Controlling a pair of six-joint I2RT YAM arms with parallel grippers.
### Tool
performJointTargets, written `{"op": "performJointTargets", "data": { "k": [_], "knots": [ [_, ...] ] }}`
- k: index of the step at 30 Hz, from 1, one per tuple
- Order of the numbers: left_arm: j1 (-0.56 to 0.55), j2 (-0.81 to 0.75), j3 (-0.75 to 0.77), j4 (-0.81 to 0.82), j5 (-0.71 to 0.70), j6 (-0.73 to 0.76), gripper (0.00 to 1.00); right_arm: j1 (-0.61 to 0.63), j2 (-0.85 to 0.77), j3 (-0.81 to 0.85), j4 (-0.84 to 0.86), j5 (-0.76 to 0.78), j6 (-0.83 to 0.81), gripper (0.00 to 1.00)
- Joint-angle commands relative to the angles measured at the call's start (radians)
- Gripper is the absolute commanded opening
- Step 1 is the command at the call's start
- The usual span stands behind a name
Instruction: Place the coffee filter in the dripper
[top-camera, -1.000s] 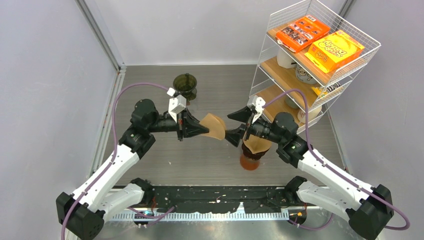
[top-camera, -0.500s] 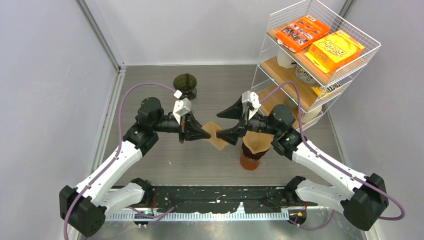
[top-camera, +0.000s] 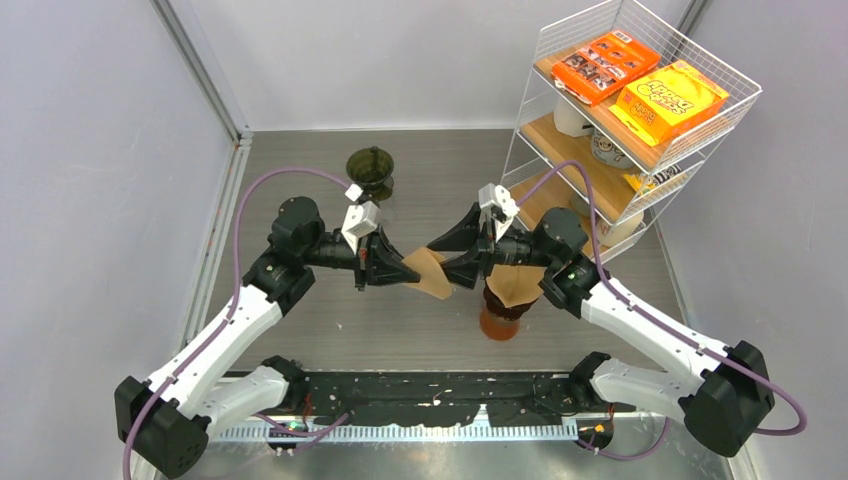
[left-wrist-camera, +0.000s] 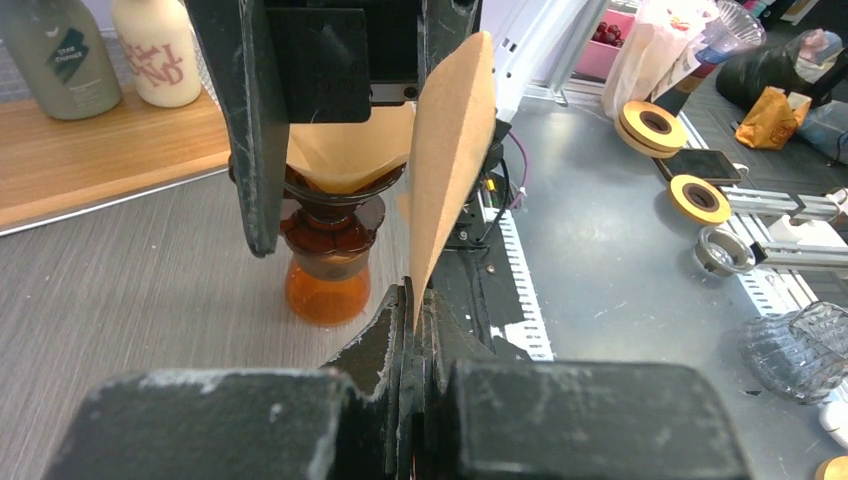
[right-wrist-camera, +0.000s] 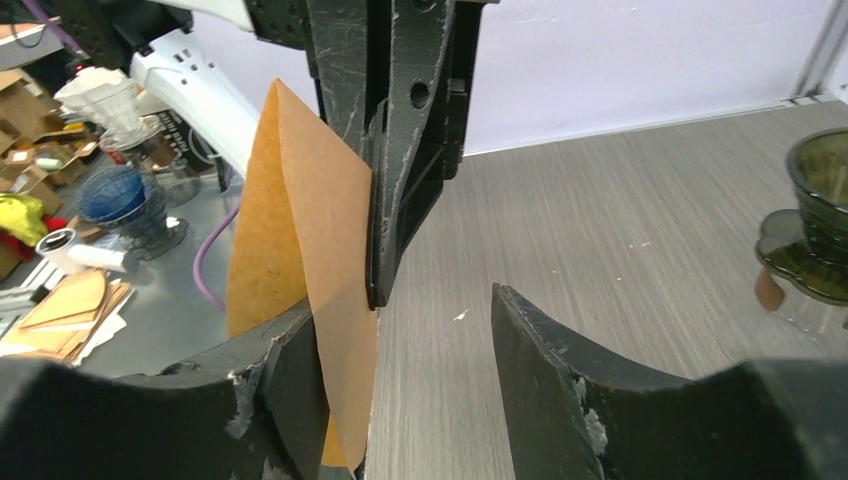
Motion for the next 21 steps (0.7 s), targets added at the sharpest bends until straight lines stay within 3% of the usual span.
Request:
{"op": "performJointTargets", "data": {
  "k": [1,6,10,16,21],
  "knots": [
    [-0.009,-0.011,0.023,0.057,0.049,0.009,0.00,0.018,0.015,0.039,0.056,-0.110,0.010,0.59],
    [-0.013,-0.008,0.023,0.081,0.067,0.007,0.00,0.035,0.020,0.042,0.056,-0.120,0.007,0.48],
    [-0.014,0.000,0.024,0.084,0.067,0.004,0.00,0.043,0.025,0.051,0.047,-0.111,0.004,0.27],
    [-0.016,-0.005,0.020,0.087,0.060,-0.003,0.00,0.047,0.010,0.052,0.021,-0.023,-0.013,0.06],
    [-0.016,-0.019,0.008,0.092,0.064,0.000,0.00,0.047,-0.012,0.051,0.000,-0.026,-0.025,0.07]
  ]
}}
